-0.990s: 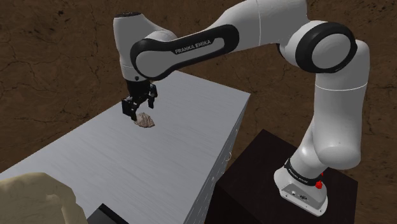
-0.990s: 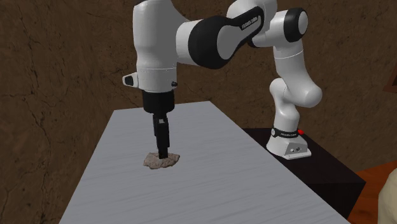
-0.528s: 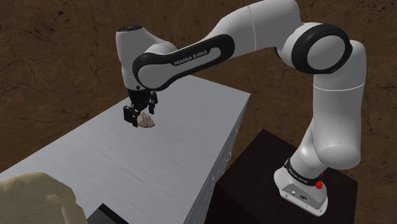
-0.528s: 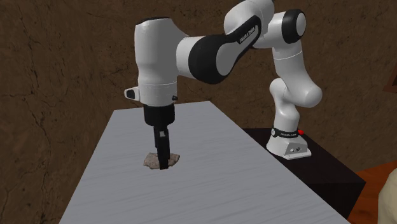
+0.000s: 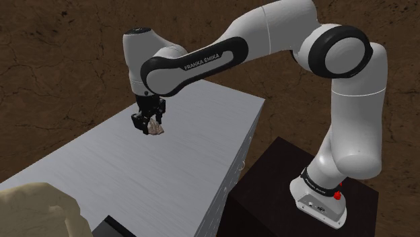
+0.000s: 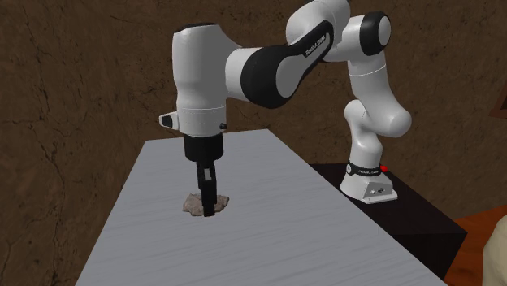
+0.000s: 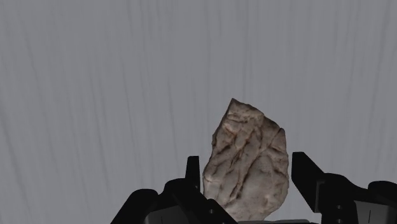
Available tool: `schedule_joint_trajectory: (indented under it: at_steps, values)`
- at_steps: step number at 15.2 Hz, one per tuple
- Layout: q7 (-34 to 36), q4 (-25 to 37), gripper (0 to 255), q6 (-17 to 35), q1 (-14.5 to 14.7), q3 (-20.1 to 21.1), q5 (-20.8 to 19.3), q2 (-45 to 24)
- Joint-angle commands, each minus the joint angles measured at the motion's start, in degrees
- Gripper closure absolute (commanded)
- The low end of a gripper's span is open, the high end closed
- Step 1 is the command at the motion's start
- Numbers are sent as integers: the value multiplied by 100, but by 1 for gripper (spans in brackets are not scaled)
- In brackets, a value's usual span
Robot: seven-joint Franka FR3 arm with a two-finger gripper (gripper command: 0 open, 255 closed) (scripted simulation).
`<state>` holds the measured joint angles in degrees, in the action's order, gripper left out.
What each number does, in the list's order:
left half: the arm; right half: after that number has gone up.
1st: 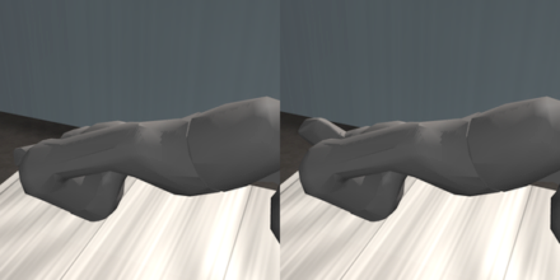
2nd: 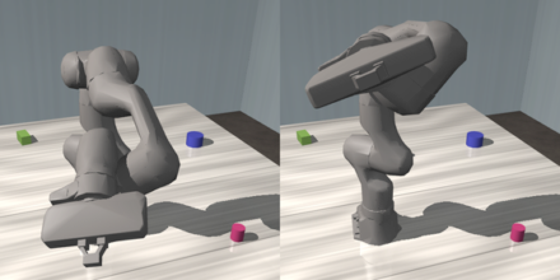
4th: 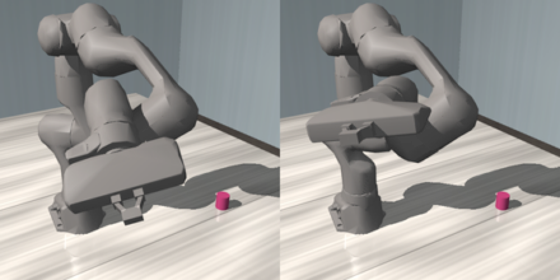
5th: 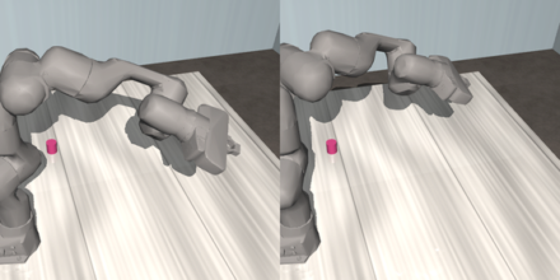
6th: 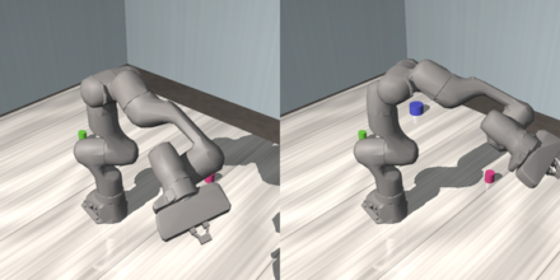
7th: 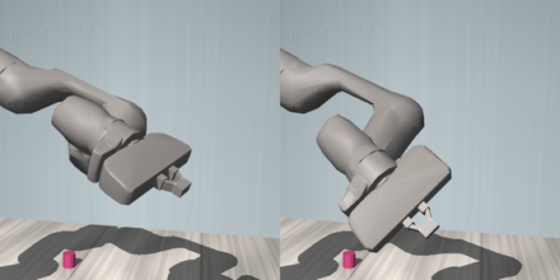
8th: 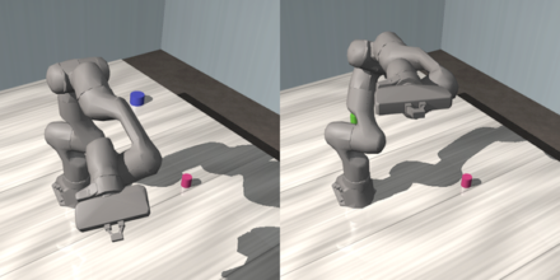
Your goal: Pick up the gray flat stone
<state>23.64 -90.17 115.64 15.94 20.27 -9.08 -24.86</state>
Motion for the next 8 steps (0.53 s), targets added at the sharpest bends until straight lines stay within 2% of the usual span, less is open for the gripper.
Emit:
schedule_joint_trajectory:
  at_steps: [1,8]
  values:
    - [0,0,255,0,0,0,0,0]
    - [-34,338,255,-417,9,24,46,85]
